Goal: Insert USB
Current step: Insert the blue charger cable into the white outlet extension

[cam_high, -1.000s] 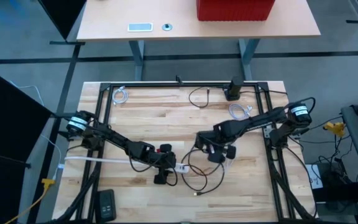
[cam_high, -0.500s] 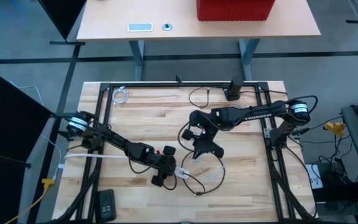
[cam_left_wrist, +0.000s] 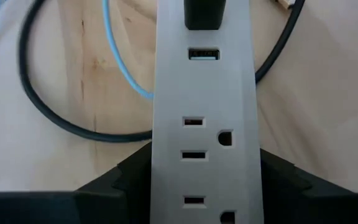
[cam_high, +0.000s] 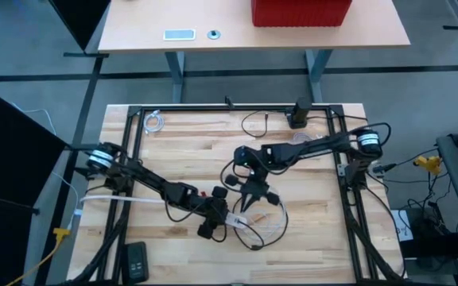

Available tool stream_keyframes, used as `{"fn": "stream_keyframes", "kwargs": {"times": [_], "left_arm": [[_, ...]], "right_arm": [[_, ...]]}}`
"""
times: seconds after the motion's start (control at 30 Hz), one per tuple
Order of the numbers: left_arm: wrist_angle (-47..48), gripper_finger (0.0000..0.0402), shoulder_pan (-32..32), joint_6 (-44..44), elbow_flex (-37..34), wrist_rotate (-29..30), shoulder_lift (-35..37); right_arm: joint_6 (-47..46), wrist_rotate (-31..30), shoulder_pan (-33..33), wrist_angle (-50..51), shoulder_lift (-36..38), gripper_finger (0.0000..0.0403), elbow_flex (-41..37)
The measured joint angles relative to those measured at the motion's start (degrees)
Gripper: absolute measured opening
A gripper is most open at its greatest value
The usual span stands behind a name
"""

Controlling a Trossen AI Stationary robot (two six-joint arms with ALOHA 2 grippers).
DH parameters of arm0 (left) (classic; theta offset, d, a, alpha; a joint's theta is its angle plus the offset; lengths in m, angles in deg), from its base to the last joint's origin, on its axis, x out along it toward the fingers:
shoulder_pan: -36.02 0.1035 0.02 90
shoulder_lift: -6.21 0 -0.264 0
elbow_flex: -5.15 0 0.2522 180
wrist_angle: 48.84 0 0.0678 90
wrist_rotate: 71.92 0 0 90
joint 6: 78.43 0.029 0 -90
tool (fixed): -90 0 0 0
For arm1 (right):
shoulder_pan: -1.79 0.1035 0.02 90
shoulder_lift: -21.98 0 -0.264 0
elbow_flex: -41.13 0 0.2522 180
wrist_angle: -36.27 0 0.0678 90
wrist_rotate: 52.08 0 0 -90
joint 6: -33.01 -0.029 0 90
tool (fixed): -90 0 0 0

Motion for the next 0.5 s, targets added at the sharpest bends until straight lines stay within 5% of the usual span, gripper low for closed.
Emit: {"fn": "stream_keyframes", "kwargs": {"times": [0.5], "left_arm": [[-2.3,0.0193,0.0,-0.5,0.1,0.1,-1.7]], "right_arm": [[0.7,5.2,0.7,-6.9,-8.9,0.0000,0.0]]}}
